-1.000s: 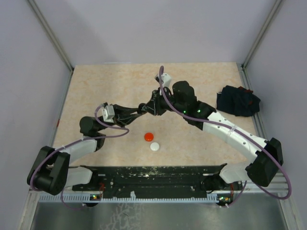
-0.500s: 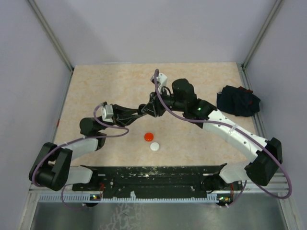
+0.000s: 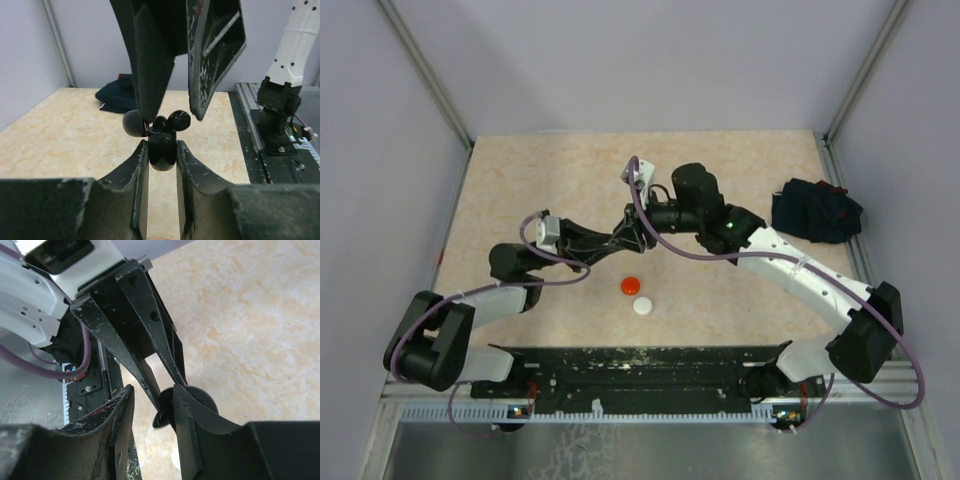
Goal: Insert the wireless bluetooth earbuds into the charging case
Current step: Place the earbud in the charging case.
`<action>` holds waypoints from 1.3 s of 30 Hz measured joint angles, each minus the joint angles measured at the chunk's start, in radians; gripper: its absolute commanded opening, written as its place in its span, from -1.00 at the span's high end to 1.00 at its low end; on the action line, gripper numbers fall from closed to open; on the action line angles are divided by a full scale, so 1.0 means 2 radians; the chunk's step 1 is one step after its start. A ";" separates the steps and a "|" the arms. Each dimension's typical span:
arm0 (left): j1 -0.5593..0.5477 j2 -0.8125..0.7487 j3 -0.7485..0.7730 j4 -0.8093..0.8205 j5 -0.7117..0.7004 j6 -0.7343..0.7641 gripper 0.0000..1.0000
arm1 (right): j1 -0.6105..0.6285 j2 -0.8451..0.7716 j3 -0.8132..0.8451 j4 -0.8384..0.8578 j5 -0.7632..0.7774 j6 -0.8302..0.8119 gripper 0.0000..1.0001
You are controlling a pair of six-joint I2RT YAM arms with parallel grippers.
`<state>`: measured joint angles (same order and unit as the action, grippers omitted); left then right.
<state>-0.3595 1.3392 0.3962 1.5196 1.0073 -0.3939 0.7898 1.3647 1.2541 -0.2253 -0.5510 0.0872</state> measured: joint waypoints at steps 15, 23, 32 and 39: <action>-0.005 0.000 0.000 0.001 0.012 -0.009 1.00 | 0.001 0.001 0.022 -0.006 0.006 -0.026 0.20; -0.005 -0.002 -0.011 0.000 -0.025 -0.006 1.00 | 0.001 -0.013 0.028 -0.068 0.052 -0.031 0.06; -0.005 -0.005 -0.011 0.000 -0.040 -0.011 1.00 | 0.001 -0.026 0.029 -0.123 0.060 -0.035 0.02; -0.005 -0.004 -0.011 0.001 -0.040 -0.020 1.00 | 0.001 -0.024 0.030 -0.124 0.050 -0.035 0.02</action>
<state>-0.3695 1.3312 0.3748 1.5215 0.9268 -0.4343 0.7910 1.3159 1.3132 -0.4732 -0.4503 0.0177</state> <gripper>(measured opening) 0.288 0.490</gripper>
